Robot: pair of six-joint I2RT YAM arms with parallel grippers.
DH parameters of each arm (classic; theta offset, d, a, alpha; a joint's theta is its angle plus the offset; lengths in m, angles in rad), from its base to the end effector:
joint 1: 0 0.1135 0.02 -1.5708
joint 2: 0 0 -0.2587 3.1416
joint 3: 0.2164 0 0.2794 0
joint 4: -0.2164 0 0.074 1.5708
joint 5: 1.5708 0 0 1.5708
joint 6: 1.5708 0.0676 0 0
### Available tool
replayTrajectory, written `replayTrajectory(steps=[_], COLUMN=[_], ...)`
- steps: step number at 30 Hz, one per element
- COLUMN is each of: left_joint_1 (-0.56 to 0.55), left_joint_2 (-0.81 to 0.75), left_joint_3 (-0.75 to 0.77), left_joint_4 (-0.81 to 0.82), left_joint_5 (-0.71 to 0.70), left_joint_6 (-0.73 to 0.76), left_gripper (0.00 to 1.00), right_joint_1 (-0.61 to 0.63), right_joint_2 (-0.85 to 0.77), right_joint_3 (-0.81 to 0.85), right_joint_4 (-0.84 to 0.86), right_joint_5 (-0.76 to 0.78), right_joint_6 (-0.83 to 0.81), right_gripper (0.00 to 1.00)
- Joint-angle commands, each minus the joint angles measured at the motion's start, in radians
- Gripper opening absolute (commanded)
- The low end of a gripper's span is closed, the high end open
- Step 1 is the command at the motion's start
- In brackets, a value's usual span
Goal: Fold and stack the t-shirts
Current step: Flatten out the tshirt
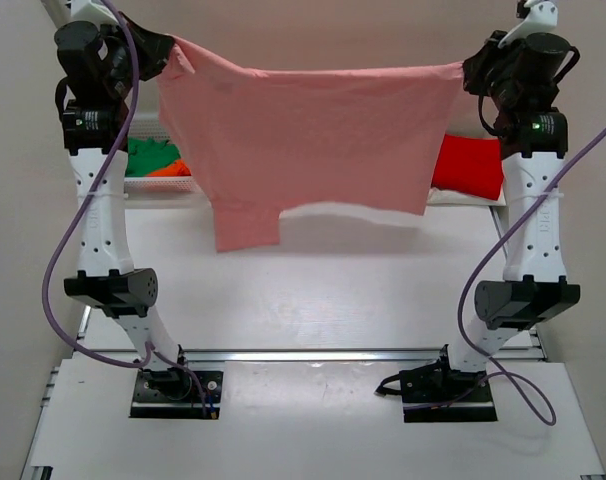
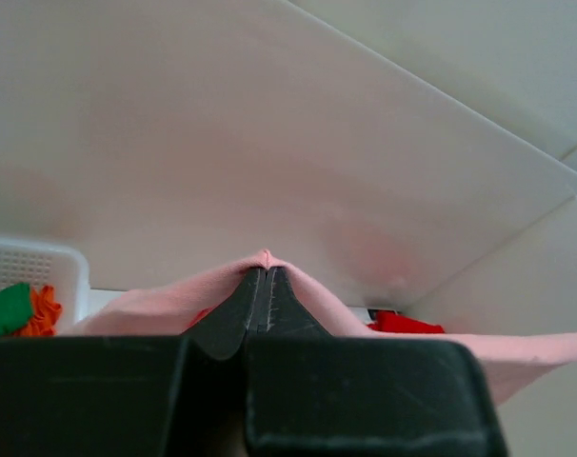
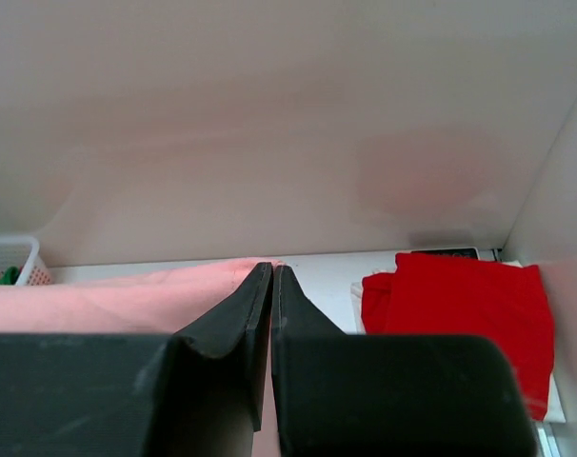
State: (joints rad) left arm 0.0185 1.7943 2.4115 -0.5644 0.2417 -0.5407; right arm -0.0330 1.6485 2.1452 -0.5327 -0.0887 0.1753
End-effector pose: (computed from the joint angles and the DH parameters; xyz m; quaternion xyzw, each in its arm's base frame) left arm 0.4048 -0.0087 0.5800 -0.1045 0.6808 -0.2661 0.6744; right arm 0.3926 -0.0070 0.5491 0.0441 0.7183 0.0811 0.6896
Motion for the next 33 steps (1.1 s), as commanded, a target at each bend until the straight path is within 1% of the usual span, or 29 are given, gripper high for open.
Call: replayTrajectory(steps=[1, 2, 4, 6, 7, 8, 10, 11, 12, 13, 14, 15, 16, 17, 19, 20, 21, 22, 23, 25, 26, 27, 30, 33], left_joint_1=[0.044, 0.047, 0.044, 0.017, 0.005, -0.035, -0.103, -0.112, -0.114, -0.098, -0.088, -0.081, -0.11, -0.115, -0.163, -0.164, -0.182, -0.198, -0.198, -0.262, -0.273, -0.282, -0.279, -0.273], left_joint_2=[-0.099, -0.128, -0.154, -0.17, -0.182, -0.222, -0.365, -0.403, -0.482, -0.522, -0.594, -0.672, -0.752, -0.785, -0.906, -0.939, -0.984, -1.031, -1.053, -1.14, -1.161, -1.206, -1.305, -1.375], left_joint_3=[0.032, -0.013, -0.035, -0.086, -0.15, -0.197, -0.457, -0.532, -0.663, -0.777, -0.837, -0.952, -1.054, -1.104, -1.292, -1.383, -1.425, -1.493, -1.555, -1.641, -1.702, -1.723, -1.853, -1.917], left_joint_4=[0.07, 0.092, 0.074, 0.037, 0.032, 0.029, 0.088, 0.116, 0.129, 0.123, 0.121, 0.113, 0.091, 0.077, 0.012, 0.006, -0.02, -0.055, -0.072, -0.139, -0.153, -0.184, -0.261, -0.272], left_joint_5=[0.025, 0.022, 0.019, 0.03, 0.034, 0.024, -0.01, -0.022, -0.021, -0.009, 0.011, 0.024, 0.015, 0.005, 0.013, 0.027, 0.062, 0.068, 0.076, 0.048, 0.045, 0.051, 0.087, 0.1], left_joint_6=[-0.011, -0.016, 0.005, 0.016, 0.024, 0.039, 0.057, 0.059, 0.035, 0.016, 0.005, 0.001, -0.002, -0.002, -0.03, -0.037, -0.047, -0.051, -0.051, -0.068, -0.077, -0.087, -0.111, -0.154], left_gripper=[0.0, 0.0, 0.0, 0.0, 0.0, 0.0, 0.0, 0.0, 0.0, 0.0, 0.0, 0.0, 0.0, 0.0, 0.0, 0.0, 0.0, 0.0, 0.0, 0.0, 0.0, 0.0, 0.0, 0.0], right_joint_1=[-0.042, -0.063, -0.09, -0.102, -0.111, -0.11, -0.116, -0.116, -0.113, -0.114, -0.113, -0.108, -0.113, -0.117, -0.127, -0.117, -0.098, -0.097, -0.085, -0.091, -0.105, -0.116, -0.119, -0.076], right_joint_2=[-0.007, -0.015, -0.033, -0.076, -0.096, -0.111, -0.189, -0.213, -0.272, -0.335, -0.373, -0.435, -0.496, -0.521, -0.604, -0.627, -0.647, -0.677, -0.703, -0.733, -0.753, -0.766, -0.747, -0.727], right_joint_3=[0.131, 0.128, 0.09, -0.019, -0.051, -0.121, -0.31, -0.364, -0.478, -0.532, -0.636, -0.735, -0.822, -0.867, -1.008, -1.04, -1.1, -1.152, -1.18, -1.252, -1.268, -1.292, -1.306, -1.347], right_joint_4=[0.062, 0.068, 0.074, 0.083, 0.088, 0.08, 0.08, 0.083, 0.08, 0.077, 0.054, 0.037, -0.008, -0.074, -0.168, -0.237, -0.304, -0.331, -0.384, -0.441, -0.466, -0.483, -0.519, -0.51], right_joint_5=[0.001, -0.009, -0.035, -0.039, -0.042, -0.04, -0.034, -0.025, -0.023, -0.019, -0.014, -0.003, 0.004, 0.001, 0.015, 0.047, 0.067, 0.087, 0.113, 0.129, 0.118, 0.063, 0.05, 0.052], right_joint_6=[-0.013, 0.006, 0.013, 0.023, 0.021, 0.024, 0.026, 0.032, 0.047, 0.058, 0.067, 0.087, 0.098, 0.118, 0.128, 0.138, 0.153, 0.155, 0.162, 0.168, 0.173, 0.176, 0.202, 0.228], right_gripper=[0.0, 0.0, 0.0, 0.0, 0.0, 0.0, 0.0, 0.0, 0.0, 0.0, 0.0, 0.0, 0.0, 0.0, 0.0, 0.0, 0.0, 0.0, 0.0, 0.0, 0.0, 0.0, 0.0, 0.0])
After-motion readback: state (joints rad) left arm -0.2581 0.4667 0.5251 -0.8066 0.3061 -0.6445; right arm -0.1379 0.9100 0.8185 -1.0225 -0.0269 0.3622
